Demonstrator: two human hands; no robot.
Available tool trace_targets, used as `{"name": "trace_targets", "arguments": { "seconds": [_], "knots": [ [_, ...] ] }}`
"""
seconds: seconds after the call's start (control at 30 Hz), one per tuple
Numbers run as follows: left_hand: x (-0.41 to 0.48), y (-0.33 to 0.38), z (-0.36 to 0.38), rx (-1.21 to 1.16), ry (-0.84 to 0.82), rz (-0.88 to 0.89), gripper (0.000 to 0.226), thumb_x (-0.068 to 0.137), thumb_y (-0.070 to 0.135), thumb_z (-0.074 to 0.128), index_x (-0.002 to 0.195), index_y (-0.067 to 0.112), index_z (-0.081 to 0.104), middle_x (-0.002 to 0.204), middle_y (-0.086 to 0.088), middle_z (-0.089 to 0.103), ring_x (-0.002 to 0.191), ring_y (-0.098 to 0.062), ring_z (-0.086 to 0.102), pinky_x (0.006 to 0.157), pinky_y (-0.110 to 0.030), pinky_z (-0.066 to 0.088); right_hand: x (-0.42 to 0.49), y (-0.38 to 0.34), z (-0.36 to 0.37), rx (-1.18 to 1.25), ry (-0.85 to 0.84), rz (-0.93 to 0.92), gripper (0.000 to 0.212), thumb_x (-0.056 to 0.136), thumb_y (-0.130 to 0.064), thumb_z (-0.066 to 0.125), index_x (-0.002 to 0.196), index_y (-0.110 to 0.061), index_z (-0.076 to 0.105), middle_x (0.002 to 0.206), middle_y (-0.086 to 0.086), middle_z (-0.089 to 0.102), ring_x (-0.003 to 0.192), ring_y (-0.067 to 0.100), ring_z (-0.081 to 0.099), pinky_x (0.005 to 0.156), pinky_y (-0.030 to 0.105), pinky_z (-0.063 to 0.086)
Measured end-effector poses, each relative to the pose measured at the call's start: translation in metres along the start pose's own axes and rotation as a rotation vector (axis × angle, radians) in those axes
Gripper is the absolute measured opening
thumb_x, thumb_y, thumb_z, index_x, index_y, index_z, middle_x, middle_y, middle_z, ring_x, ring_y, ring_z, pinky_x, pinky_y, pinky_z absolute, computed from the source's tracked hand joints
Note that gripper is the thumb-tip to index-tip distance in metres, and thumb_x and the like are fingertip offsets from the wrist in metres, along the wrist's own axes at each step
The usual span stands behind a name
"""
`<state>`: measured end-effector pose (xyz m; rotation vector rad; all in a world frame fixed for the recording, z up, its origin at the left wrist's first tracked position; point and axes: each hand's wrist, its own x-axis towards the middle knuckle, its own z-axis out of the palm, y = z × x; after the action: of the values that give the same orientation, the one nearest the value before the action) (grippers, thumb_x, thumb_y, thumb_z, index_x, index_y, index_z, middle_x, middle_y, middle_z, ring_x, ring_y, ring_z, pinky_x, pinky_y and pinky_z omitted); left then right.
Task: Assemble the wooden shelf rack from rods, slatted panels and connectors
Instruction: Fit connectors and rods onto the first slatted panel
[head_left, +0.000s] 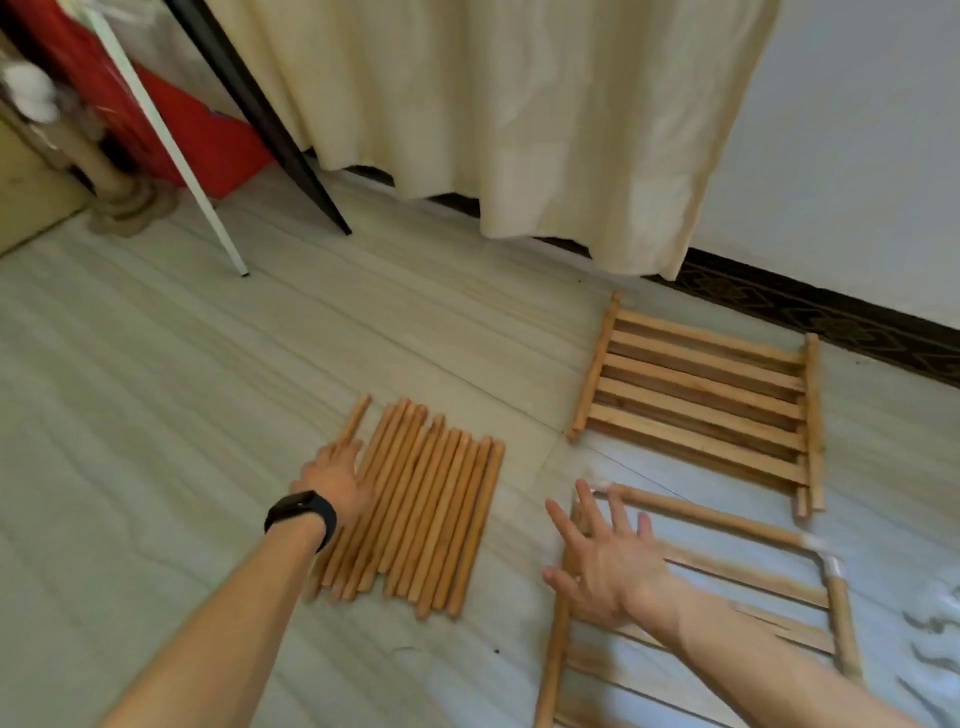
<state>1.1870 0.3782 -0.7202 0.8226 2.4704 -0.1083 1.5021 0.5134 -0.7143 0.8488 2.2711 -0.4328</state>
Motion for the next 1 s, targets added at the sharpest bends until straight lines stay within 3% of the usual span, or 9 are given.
{"name": "trace_targets", "arguments": {
  "seconds": [0.17, 0.23, 0.3, 0.4, 0.57, 0.67, 0.77, 0.87, 1.0],
  "knots": [
    [0.020, -0.068, 0.055, -0.190, -0.007, -0.239, 0.060, 0.102, 0.032, 0.044, 0.156, 0.015, 0.023, 0.155, -0.016, 0.030, 0.132, -0.039, 0.044, 0.106, -0.046, 0.043, 0.033, -0.022, 0.062, 0.137, -0.012, 0.140, 0.082, 0.094, -0.073, 0.015, 0.152, -0.035, -0.029, 0.149, 0.006, -0.050, 0.147, 0.041, -0.028, 0.115, 0.072, 0.003],
    [0.025, -0.080, 0.065, -0.180, 0.020, -0.255, 0.051, 0.103, 0.027, 0.043, 0.151, 0.012, 0.033, 0.146, -0.017, 0.038, 0.124, -0.040, 0.049, 0.100, -0.044, 0.047, 0.039, -0.024, 0.084, 0.124, 0.025, 0.154, 0.082, 0.083, -0.074, -0.004, 0.152, -0.036, -0.028, 0.150, 0.006, -0.049, 0.145, 0.038, -0.035, 0.113, 0.075, 0.005],
    [0.027, -0.086, 0.071, -0.115, 0.082, -0.238, 0.039, 0.103, 0.022, 0.042, 0.140, 0.011, 0.047, 0.133, -0.016, 0.045, 0.111, -0.039, 0.054, 0.092, -0.044, 0.051, 0.043, -0.025, 0.096, 0.133, 0.064, 0.171, 0.084, 0.078, -0.073, -0.012, 0.152, -0.038, -0.026, 0.153, 0.005, -0.046, 0.143, 0.034, -0.040, 0.112, 0.076, 0.003],
    [0.028, -0.090, 0.073, -0.065, 0.145, -0.218, 0.032, 0.101, 0.014, 0.041, 0.130, 0.014, 0.055, 0.119, -0.016, 0.049, 0.098, -0.040, 0.058, 0.083, -0.044, 0.052, 0.044, -0.027, 0.096, 0.158, 0.054, 0.159, 0.074, 0.094, -0.071, 0.008, 0.154, -0.039, -0.023, 0.153, 0.005, -0.046, 0.142, 0.034, -0.040, 0.113, 0.075, -0.002],
    [0.022, -0.071, 0.051, -0.198, 0.138, -0.198, 0.036, 0.099, 0.020, 0.050, 0.134, 0.013, 0.059, 0.119, -0.019, 0.061, 0.103, -0.039, 0.061, 0.084, -0.043, 0.051, 0.040, -0.017, 0.071, 0.162, -0.076, 0.111, 0.077, 0.096, -0.072, 0.021, 0.155, -0.041, -0.018, 0.162, 0.006, -0.032, 0.149, 0.035, -0.028, 0.116, 0.068, 0.007],
    [0.008, -0.030, 0.029, -0.391, 0.112, -0.087, 0.037, 0.100, 0.024, 0.057, 0.134, 0.013, 0.058, 0.117, -0.014, 0.067, 0.099, -0.032, 0.062, 0.081, -0.037, 0.049, 0.032, 0.005, 0.035, 0.190, -0.123, 0.028, 0.080, 0.096, -0.070, 0.028, 0.158, -0.037, -0.010, 0.169, 0.007, 0.000, 0.154, 0.032, 0.004, 0.123, 0.052, 0.016],
    [-0.016, 0.029, 0.010, -0.454, 0.044, 0.075, 0.040, 0.100, 0.022, 0.057, 0.139, 0.016, 0.055, 0.125, -0.008, 0.066, 0.113, -0.029, 0.060, 0.094, -0.037, 0.047, -0.001, 0.036, -0.003, 0.168, -0.072, 0.010, 0.078, 0.098, -0.067, 0.031, 0.160, -0.033, -0.003, 0.165, 0.006, 0.024, 0.146, 0.032, 0.033, 0.116, 0.044, 0.032],
    [-0.047, 0.100, -0.003, -0.368, -0.045, 0.303, 0.037, 0.100, 0.021, 0.056, 0.137, 0.019, 0.058, 0.126, -0.004, 0.066, 0.111, -0.023, 0.061, 0.090, -0.030, 0.048, -0.046, 0.074, -0.019, 0.194, 0.019, 0.058, 0.077, 0.099, -0.063, 0.033, 0.160, -0.029, 0.003, 0.160, 0.012, 0.032, 0.141, 0.035, 0.041, 0.112, 0.044, 0.038],
    [-0.095, 0.198, -0.002, -0.098, -0.109, 0.586, 0.017, 0.100, 0.017, 0.051, 0.113, 0.021, 0.062, 0.111, -0.004, 0.068, 0.105, -0.028, 0.063, 0.079, -0.028, 0.043, -0.105, 0.132, 0.014, 0.607, 0.234, 0.248, 0.069, 0.100, -0.053, 0.046, 0.157, -0.020, 0.023, 0.149, 0.012, 0.050, 0.134, 0.029, 0.050, 0.109, 0.038, 0.041]
  ]
}}
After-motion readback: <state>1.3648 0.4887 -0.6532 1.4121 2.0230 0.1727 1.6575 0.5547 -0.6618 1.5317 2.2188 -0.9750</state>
